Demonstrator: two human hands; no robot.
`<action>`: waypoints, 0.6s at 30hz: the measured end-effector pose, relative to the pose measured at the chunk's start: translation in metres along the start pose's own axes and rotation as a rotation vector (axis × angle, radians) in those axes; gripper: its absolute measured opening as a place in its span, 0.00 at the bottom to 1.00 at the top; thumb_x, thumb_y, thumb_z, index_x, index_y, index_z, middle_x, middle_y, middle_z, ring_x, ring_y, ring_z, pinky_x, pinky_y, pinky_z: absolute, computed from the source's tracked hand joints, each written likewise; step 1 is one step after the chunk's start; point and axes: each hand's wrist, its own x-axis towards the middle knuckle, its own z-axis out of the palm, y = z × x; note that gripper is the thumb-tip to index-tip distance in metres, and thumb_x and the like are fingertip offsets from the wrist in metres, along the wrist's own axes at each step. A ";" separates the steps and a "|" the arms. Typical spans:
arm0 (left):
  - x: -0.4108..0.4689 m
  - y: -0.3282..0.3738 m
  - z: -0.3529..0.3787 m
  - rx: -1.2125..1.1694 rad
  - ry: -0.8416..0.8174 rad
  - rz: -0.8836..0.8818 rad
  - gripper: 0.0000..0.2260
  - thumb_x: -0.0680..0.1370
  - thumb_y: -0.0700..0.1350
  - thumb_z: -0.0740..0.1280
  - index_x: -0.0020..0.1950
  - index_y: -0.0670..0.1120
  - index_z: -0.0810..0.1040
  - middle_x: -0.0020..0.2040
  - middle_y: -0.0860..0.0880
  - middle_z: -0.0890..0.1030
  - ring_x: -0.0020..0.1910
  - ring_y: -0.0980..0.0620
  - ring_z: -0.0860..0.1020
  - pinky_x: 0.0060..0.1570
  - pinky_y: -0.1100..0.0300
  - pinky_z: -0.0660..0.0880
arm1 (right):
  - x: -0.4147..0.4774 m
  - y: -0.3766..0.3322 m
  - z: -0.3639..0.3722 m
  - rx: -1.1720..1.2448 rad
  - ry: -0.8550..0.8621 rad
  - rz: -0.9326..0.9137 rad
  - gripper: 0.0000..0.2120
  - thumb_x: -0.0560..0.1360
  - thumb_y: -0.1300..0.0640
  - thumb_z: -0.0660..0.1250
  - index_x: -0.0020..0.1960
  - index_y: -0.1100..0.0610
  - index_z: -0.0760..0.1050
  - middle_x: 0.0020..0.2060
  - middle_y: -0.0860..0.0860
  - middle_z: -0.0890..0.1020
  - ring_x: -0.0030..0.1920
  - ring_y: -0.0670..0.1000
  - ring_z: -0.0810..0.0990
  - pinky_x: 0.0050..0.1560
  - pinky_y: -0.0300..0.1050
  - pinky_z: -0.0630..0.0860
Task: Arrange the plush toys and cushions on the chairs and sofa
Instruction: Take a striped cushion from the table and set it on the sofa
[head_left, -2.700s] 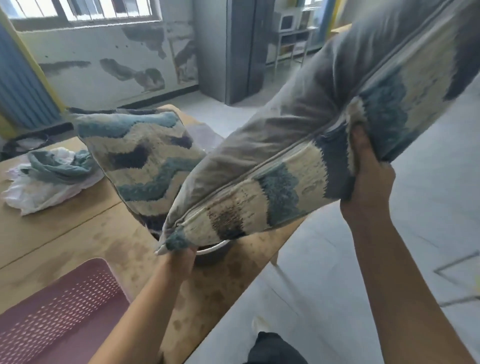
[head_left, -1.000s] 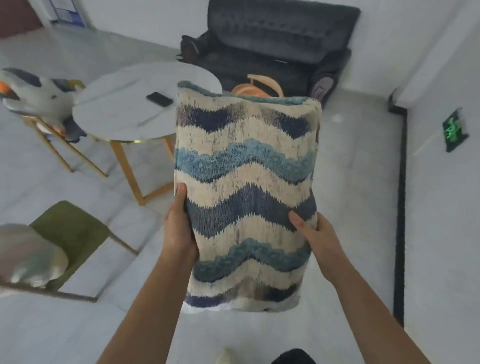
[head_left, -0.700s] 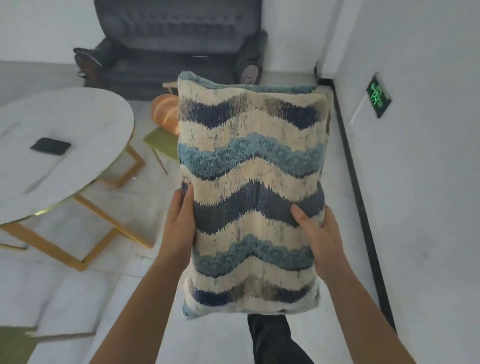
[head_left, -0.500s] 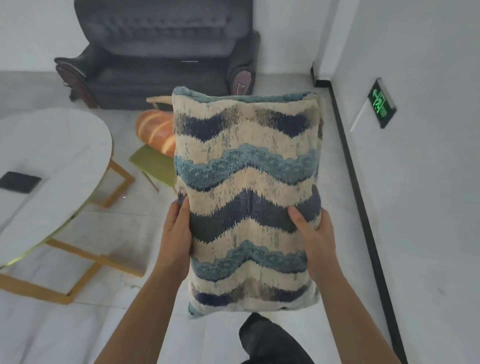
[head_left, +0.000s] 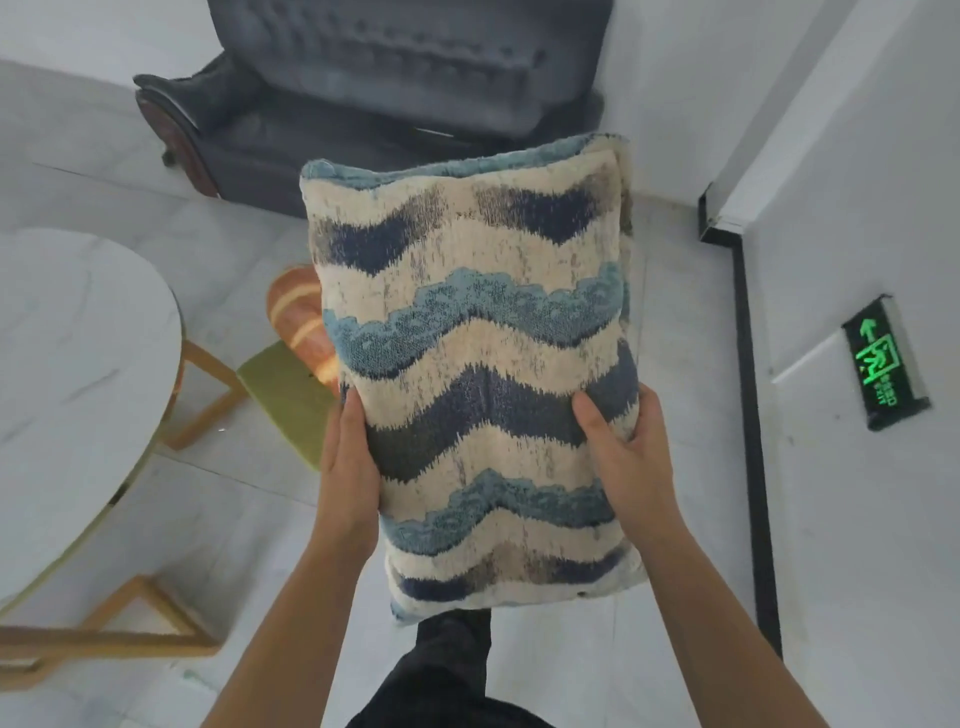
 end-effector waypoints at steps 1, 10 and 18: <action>0.029 0.005 0.013 0.005 0.003 -0.008 0.32 0.73 0.77 0.61 0.74 0.65 0.72 0.73 0.58 0.75 0.73 0.52 0.73 0.73 0.42 0.69 | 0.032 -0.006 0.006 0.002 0.004 0.004 0.27 0.77 0.47 0.73 0.72 0.51 0.68 0.59 0.41 0.81 0.51 0.32 0.82 0.46 0.29 0.79; 0.231 0.107 0.171 0.093 -0.138 0.014 0.34 0.73 0.77 0.57 0.73 0.61 0.73 0.72 0.57 0.77 0.72 0.54 0.74 0.74 0.44 0.67 | 0.274 -0.079 0.014 0.086 0.123 0.014 0.24 0.78 0.50 0.72 0.71 0.51 0.70 0.58 0.42 0.83 0.53 0.38 0.84 0.54 0.39 0.82; 0.403 0.138 0.332 0.139 -0.108 0.034 0.32 0.73 0.75 0.57 0.70 0.59 0.75 0.66 0.53 0.81 0.66 0.51 0.79 0.69 0.42 0.73 | 0.510 -0.081 0.011 0.147 0.139 0.068 0.26 0.78 0.49 0.73 0.72 0.52 0.69 0.61 0.45 0.82 0.60 0.45 0.83 0.65 0.54 0.81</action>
